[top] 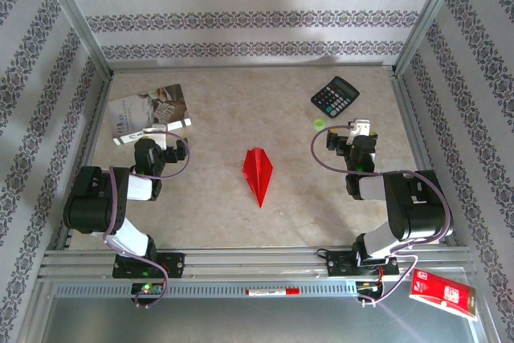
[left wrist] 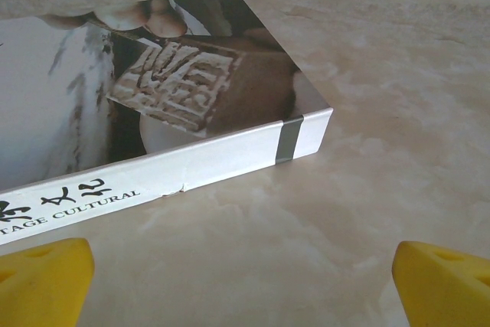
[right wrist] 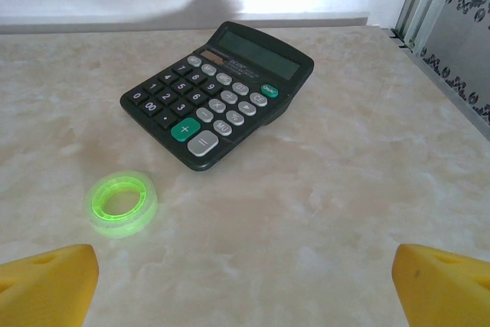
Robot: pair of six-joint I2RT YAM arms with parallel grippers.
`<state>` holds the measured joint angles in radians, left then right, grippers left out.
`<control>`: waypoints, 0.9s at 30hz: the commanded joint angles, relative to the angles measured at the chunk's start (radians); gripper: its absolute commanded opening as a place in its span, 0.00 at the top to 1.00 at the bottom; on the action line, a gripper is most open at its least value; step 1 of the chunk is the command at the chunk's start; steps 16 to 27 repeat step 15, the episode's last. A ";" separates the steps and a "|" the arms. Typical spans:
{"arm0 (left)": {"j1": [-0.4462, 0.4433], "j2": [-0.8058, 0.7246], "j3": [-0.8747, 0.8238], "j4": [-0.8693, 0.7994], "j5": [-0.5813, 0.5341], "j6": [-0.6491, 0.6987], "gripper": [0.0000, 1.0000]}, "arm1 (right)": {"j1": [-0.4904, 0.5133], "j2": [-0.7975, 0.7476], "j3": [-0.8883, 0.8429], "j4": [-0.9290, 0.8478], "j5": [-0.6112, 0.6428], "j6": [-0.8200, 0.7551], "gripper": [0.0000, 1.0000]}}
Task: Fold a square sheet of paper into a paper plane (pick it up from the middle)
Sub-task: Reset both arms
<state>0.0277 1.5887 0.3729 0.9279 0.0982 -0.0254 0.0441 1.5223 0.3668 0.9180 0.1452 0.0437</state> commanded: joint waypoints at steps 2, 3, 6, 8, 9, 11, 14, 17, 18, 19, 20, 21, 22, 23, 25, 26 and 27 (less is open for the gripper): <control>0.008 0.002 0.015 0.015 0.014 0.019 0.00 | 0.010 -0.003 -0.003 0.036 0.016 -0.017 0.02; 0.008 0.002 0.015 0.015 0.015 0.018 0.00 | 0.010 -0.001 -0.003 0.036 0.016 -0.016 0.02; 0.008 0.002 0.014 0.014 0.015 0.018 0.00 | 0.010 -0.003 -0.003 0.036 0.016 -0.017 0.02; 0.008 0.002 0.015 0.015 0.015 0.019 0.00 | 0.011 -0.001 -0.002 0.036 0.016 -0.018 0.02; 0.008 0.003 0.015 0.015 0.014 0.018 0.00 | 0.011 0.000 -0.001 0.035 0.015 -0.018 0.02; 0.008 0.002 0.015 0.015 0.014 0.019 0.00 | 0.008 0.002 0.001 0.035 0.011 -0.015 0.02; 0.008 0.002 0.015 0.015 0.015 0.019 0.00 | 0.006 0.001 0.000 0.035 0.006 -0.013 0.02; 0.008 0.003 0.015 0.015 0.014 0.019 0.00 | 0.004 -0.001 -0.001 0.033 0.006 -0.014 0.02; 0.008 0.003 0.015 0.015 0.014 0.019 0.00 | 0.004 -0.001 -0.001 0.033 0.006 -0.014 0.02; 0.008 0.003 0.015 0.015 0.014 0.019 0.00 | 0.004 -0.001 -0.001 0.033 0.006 -0.014 0.02; 0.008 0.003 0.015 0.015 0.014 0.019 0.00 | 0.004 -0.001 -0.001 0.033 0.006 -0.014 0.02; 0.008 0.003 0.015 0.015 0.014 0.019 0.00 | 0.004 -0.001 -0.001 0.033 0.006 -0.014 0.02; 0.008 0.003 0.015 0.015 0.014 0.019 0.00 | 0.004 -0.001 -0.001 0.033 0.006 -0.014 0.02; 0.008 0.003 0.015 0.015 0.014 0.019 0.00 | 0.004 -0.001 -0.001 0.033 0.006 -0.014 0.02; 0.008 0.003 0.015 0.015 0.014 0.019 0.00 | 0.004 -0.001 -0.001 0.033 0.006 -0.014 0.02; 0.008 0.003 0.015 0.015 0.014 0.019 0.00 | 0.004 -0.001 -0.001 0.033 0.006 -0.014 0.02; 0.008 0.003 0.015 0.015 0.014 0.019 0.00 | 0.004 -0.001 -0.001 0.033 0.006 -0.014 0.02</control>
